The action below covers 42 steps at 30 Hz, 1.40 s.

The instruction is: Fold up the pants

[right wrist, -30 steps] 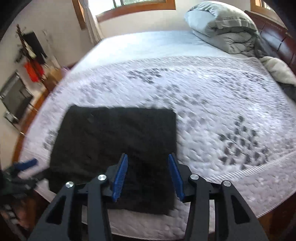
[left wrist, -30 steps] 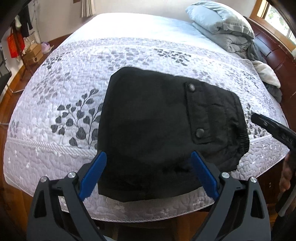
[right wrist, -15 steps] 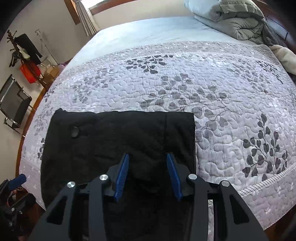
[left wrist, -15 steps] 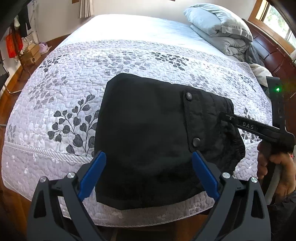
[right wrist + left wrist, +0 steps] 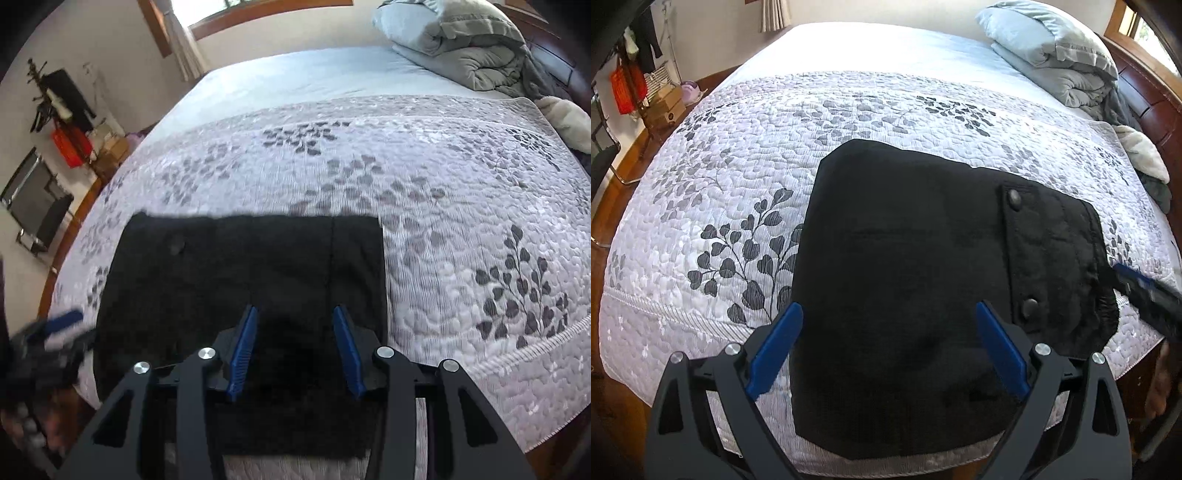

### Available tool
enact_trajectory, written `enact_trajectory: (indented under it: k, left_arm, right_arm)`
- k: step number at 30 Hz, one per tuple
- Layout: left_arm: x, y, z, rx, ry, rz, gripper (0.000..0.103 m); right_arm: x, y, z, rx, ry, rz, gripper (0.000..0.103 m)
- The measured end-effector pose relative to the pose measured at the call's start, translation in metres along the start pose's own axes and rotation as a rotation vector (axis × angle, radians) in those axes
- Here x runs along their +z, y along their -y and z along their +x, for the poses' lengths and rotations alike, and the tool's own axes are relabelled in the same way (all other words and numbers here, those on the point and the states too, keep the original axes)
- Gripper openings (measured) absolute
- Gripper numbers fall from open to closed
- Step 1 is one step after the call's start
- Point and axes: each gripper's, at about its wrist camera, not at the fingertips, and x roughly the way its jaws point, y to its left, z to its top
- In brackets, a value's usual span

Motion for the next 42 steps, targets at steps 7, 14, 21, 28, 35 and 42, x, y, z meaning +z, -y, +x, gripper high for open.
enact_trajectory:
  k: [7, 14, 21, 28, 35, 42]
  left_arm:
    - [0.003, 0.001, 0.018, 0.009, -0.02, 0.012, 0.094]
    - [0.005, 0.004, 0.032, 0.021, -0.02, 0.024, 0.098]
    - [0.008, -0.005, 0.028, -0.018, -0.058, 0.025, 0.098]
    - [0.017, -0.054, 0.035, -0.201, -0.178, -0.04, 0.098]
    - [0.016, -0.071, 0.05, -0.33, -0.279, -0.014, 0.098]
    - [0.002, -0.093, 0.074, -0.472, -0.376, -0.135, 0.098]
  right_arm:
    - [-0.019, 0.005, 0.019, -0.005, -0.044, 0.01, 0.044]
    - [-0.024, 0.001, 0.036, -0.032, -0.055, -0.03, 0.047]
    - [-0.023, 0.01, 0.02, 0.029, -0.039, 0.018, 0.051]
    - [-0.017, 0.039, -0.004, 0.016, -0.02, 0.042, 0.077]
    - [-0.019, 0.075, 0.019, 0.152, -0.097, 0.162, 0.081]
    - [-0.023, 0.084, 0.04, 0.245, -0.147, 0.232, 0.081]
